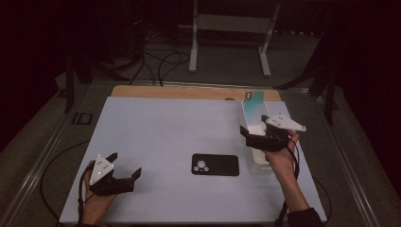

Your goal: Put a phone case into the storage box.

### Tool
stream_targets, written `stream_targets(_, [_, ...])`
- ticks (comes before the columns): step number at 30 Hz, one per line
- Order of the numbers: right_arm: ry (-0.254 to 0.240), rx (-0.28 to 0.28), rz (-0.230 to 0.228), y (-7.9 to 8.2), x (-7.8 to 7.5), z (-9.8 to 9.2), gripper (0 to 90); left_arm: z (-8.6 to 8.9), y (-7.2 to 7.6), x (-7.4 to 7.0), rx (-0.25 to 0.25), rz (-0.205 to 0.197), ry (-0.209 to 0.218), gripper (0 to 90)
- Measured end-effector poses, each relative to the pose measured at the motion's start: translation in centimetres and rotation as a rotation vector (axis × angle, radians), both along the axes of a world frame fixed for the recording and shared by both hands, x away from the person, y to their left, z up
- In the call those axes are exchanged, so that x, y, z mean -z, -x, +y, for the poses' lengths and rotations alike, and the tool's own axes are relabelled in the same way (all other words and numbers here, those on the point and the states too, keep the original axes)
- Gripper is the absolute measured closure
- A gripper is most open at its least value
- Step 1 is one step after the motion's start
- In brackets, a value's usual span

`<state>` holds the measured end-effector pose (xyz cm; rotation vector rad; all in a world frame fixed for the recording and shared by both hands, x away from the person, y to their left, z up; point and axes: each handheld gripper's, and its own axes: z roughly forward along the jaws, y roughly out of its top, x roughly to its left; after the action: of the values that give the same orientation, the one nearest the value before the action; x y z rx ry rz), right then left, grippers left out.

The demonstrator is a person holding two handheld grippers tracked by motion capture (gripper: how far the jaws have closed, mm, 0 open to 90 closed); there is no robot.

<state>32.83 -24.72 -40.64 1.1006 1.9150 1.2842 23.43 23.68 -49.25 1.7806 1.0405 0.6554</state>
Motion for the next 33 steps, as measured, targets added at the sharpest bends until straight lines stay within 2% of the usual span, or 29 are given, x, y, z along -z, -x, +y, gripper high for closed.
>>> stream_targets(1, [-0.003,-0.012,0.0,0.9,0.4,-0.1,9.2,0.0,0.0,0.0,0.001,0.0,-0.001,0.0])
stream_targets(2, [-0.003,-0.012,0.0,0.9,0.4,-0.1,9.2,0.0,0.0,0.0,0.001,0.0,-0.001,0.0])
stream_targets(3, [0.0,-0.011,-0.019,1.9,0.9,-0.3,9.2,0.0,0.0,0.0,0.001,0.0,-0.003,0.0])
stream_targets(6, [-0.01,-0.021,-0.019,2.6,1.3,-0.4,9.2,0.0,0.0,0.0,-0.002,0.001,0.0,0.0])
stream_targets(7, [-0.026,-0.017,-0.027,3.3,1.9,-0.7,9.2,0.0,0.0,-0.1,-0.001,-0.001,0.0,0.0])
stream_targets(11, [-0.048,-0.022,-0.026,4.5,3.0,-1.2,9.2,0.0,0.0,-0.1,0.0,-0.002,0.0,0.0])
stream_targets(13, [-0.052,-0.023,-0.025,4.7,3.2,-1.3,9.2,0.0,0.0,-0.1,-0.001,-0.002,0.001,0.0])
stream_targets(15, [-0.075,-0.025,-0.028,5.2,3.8,-1.6,9.2,-0.1,0.0,-0.2,0.002,-0.006,0.0,0.0])
stream_targets(16, [-0.075,-0.025,-0.028,5.2,3.8,-1.6,9.2,-0.1,0.0,-0.2,0.002,-0.006,0.0,0.0])
stream_targets(17, [-0.053,-0.021,-0.026,5.5,4.1,-1.6,9.2,-0.1,0.0,-0.2,0.002,-0.007,0.002,0.0])
stream_targets(20, [-0.065,-0.035,-0.014,5.8,4.4,-1.6,9.2,-0.1,-0.1,-0.2,0.003,-0.005,0.001,0.0])
stream_targets(21, [-0.044,-0.043,-0.006,5.9,4.6,-1.5,9.2,-0.1,0.0,-0.2,0.006,-0.007,0.0,0.0])
stream_targets(23, [-0.036,-0.041,-0.008,6.0,4.6,-1.5,9.2,-0.1,0.0,-0.2,0.006,-0.007,0.0,0.0])
stream_targets(28, [-0.059,-0.049,-0.01,6.2,4.9,-1.5,9.2,-0.3,0.0,-0.2,0.013,-0.006,-0.01,0.0])
stream_targets(33, [-0.054,-0.064,0.003,6.1,4.7,-1.6,9.2,-0.3,-0.1,-0.2,0.011,-0.002,-0.011,0.0])
